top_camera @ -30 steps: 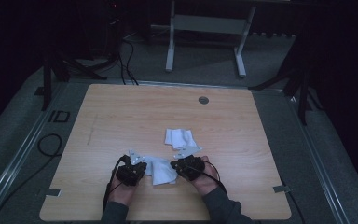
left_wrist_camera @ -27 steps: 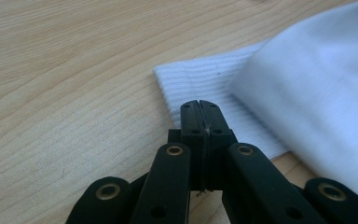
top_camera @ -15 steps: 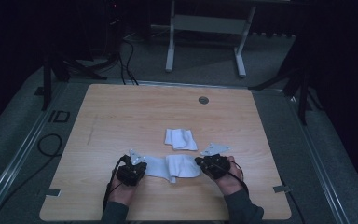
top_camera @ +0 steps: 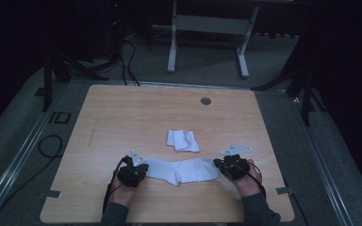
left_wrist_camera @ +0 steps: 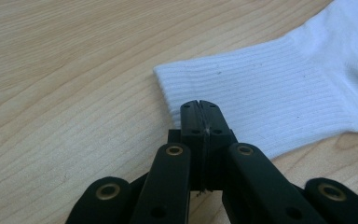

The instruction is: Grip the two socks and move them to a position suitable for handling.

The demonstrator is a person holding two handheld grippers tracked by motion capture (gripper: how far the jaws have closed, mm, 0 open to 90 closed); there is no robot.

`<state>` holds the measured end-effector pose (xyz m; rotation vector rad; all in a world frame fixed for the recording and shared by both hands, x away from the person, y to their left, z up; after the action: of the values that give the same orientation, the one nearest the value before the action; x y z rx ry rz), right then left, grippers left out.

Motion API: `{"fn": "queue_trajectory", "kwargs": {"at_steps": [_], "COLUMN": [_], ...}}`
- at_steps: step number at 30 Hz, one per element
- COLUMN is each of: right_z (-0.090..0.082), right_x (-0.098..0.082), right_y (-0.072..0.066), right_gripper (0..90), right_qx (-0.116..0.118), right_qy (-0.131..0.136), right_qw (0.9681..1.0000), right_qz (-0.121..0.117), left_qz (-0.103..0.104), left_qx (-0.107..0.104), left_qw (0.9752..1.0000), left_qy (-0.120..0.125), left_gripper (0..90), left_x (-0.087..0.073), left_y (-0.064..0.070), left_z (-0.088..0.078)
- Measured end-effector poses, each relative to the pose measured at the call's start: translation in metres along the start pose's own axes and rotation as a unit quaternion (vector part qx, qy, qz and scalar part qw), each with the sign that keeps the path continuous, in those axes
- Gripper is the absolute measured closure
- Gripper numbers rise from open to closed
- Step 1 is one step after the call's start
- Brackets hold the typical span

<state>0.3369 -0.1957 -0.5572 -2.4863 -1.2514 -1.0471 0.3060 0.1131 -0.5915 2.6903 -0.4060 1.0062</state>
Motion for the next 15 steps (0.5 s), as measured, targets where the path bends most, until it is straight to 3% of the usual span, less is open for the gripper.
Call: {"fn": "queue_trajectory", "kwargs": {"at_steps": [6, 15], "right_z": [0.003, 0.025], "right_x": [0.005, 0.048], "right_y": [0.004, 0.005], "right_gripper": [75.6, 72.6], "right_qx": [-0.011, -0.008], "right_qy": [0.000, 0.014], "right_qw": [0.9999, 0.9997], "right_qz": [0.000, -0.016], "left_qz": [0.005, 0.006], "left_qx": [-0.001, -0.008], "left_qw": [1.0000, 0.9998], "left_qy": [0.004, 0.019], "left_gripper": [89.4, 82.6], "left_x": [0.001, 0.003], "left_y": [0.001, 0.000], "left_z": [-0.001, -0.005]}}
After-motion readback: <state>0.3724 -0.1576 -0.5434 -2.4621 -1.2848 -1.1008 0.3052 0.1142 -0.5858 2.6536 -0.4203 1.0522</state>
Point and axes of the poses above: each handheld gripper's, and its own axes: z roughly forward along the jaws, x roughly out of its top, y roughly to its right, the point moved 5 cm from there along z, roughly forward along the jaws, and after that the axes turned 12 degrees about -z, right-handed, at the moved point
